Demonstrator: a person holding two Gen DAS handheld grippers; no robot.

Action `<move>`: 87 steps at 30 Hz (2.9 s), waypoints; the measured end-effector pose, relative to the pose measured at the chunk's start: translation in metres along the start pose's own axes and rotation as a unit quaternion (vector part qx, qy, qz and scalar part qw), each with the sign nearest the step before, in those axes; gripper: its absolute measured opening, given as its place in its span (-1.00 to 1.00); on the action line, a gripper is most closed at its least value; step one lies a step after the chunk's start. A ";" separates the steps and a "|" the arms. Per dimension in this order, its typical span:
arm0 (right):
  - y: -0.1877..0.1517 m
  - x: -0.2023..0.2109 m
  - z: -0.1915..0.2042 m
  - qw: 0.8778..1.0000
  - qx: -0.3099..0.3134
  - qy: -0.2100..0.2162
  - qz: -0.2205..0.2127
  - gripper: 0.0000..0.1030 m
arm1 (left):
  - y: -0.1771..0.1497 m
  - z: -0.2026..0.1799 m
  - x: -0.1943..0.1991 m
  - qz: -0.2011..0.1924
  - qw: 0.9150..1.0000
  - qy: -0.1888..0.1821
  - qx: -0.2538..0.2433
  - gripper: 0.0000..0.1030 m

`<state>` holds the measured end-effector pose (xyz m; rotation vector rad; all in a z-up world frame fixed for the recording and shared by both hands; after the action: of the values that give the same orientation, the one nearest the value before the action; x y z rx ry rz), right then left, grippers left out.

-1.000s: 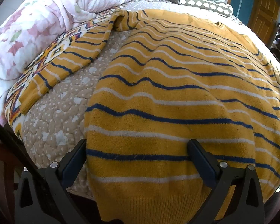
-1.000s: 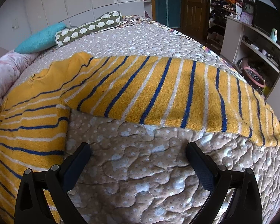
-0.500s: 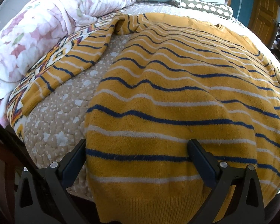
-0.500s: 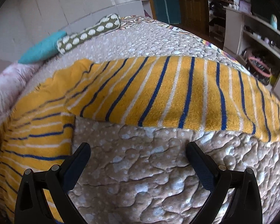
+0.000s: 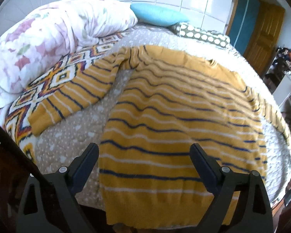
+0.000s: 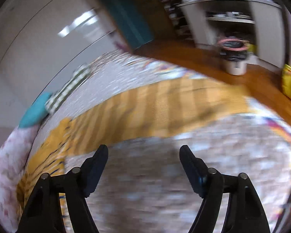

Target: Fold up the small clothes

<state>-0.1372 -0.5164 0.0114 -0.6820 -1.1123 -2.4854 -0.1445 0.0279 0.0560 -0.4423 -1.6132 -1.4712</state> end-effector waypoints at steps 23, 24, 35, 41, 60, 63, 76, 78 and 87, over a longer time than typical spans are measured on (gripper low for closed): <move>0.101 -0.047 0.114 0.995 0.097 0.025 0.028 -0.80 | 0.012 0.072 0.018 -0.062 0.996 -0.027 0.058 0.83; 0.096 -0.054 0.141 0.991 0.120 0.039 0.036 -0.80 | 0.011 0.076 0.019 -0.065 0.996 -0.028 0.060 0.83; -0.099 -0.198 0.431 0.906 0.332 0.170 0.201 -0.81 | -0.007 0.150 0.024 -0.105 0.989 0.030 0.096 0.83; -0.209 -0.246 0.490 0.845 0.449 0.145 0.251 -0.77 | -0.015 0.171 0.018 -0.111 0.988 0.033 0.098 0.83; -0.217 -0.130 0.416 0.835 0.442 0.208 0.254 0.09 | -0.009 0.217 -0.024 -0.036 0.980 0.022 0.197 0.83; -0.192 -0.107 0.373 0.862 0.402 0.193 0.240 0.12 | -0.006 0.229 -0.038 -0.006 0.969 -0.018 0.245 0.83; -0.164 -0.066 0.310 0.903 0.319 0.201 0.206 0.21 | 0.009 0.170 -0.104 0.089 0.923 -0.209 0.311 0.83; -0.163 -0.063 0.308 0.905 0.315 0.200 0.202 0.21 | 0.013 0.169 -0.113 0.088 0.921 -0.203 0.321 0.82; -0.158 -0.058 0.301 0.911 0.319 0.180 0.190 0.23 | 0.044 0.202 -0.145 0.086 0.934 -0.098 0.334 -0.35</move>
<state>-0.0778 -0.1800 0.0590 -0.2024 -1.3733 -1.6771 -0.1052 0.2681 -0.0119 -0.3274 -2.0500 -0.6915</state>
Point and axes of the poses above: each gripper's, at about its wrist camera, not at the fingertips, and x roughly against the way its jaws point, z to its left, y to its top, the point moved 4 cm from there along -x, roughly the way its jaws point, and after that the axes turned 14 degrees about y, right-handed, at the moved point
